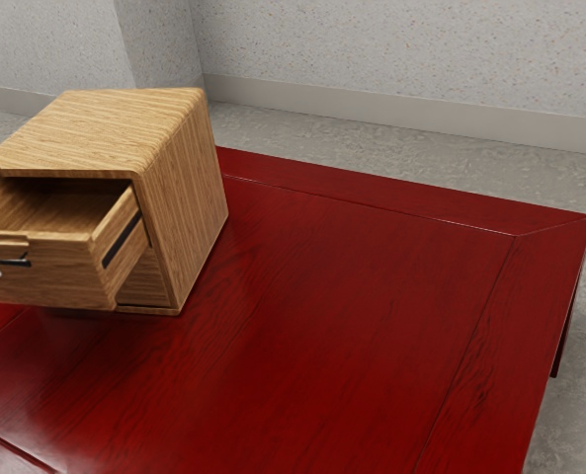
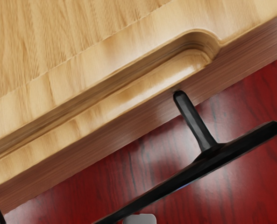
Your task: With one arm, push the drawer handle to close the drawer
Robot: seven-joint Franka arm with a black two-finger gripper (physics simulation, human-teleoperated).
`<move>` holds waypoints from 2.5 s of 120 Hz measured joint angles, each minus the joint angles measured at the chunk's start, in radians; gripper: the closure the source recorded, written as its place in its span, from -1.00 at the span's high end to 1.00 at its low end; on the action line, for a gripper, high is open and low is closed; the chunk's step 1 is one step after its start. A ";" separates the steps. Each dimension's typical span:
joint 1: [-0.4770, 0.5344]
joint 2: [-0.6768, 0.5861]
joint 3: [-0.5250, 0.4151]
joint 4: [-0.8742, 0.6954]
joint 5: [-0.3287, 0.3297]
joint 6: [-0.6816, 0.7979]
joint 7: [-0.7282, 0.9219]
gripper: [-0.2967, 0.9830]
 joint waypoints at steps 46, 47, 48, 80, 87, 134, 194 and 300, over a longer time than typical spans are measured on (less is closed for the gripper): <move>-0.001 0.085 -0.023 0.076 0.002 0.005 0.008 -0.69; -0.001 0.087 -0.024 0.078 0.002 0.005 0.008 -0.69; -0.001 0.088 -0.025 0.079 0.002 0.005 0.008 -0.69; 0.003 0.132 -0.028 0.122 0.002 0.008 0.014 -0.66; 0.003 0.144 -0.028 0.130 0.002 0.011 0.015 -0.68; 0.001 0.208 -0.027 0.174 0.014 0.042 0.025 -0.69; -0.003 0.278 -0.028 0.239 0.012 0.078 0.037 -0.68; -0.034 0.440 -0.032 0.392 0.011 0.084 0.053 -0.69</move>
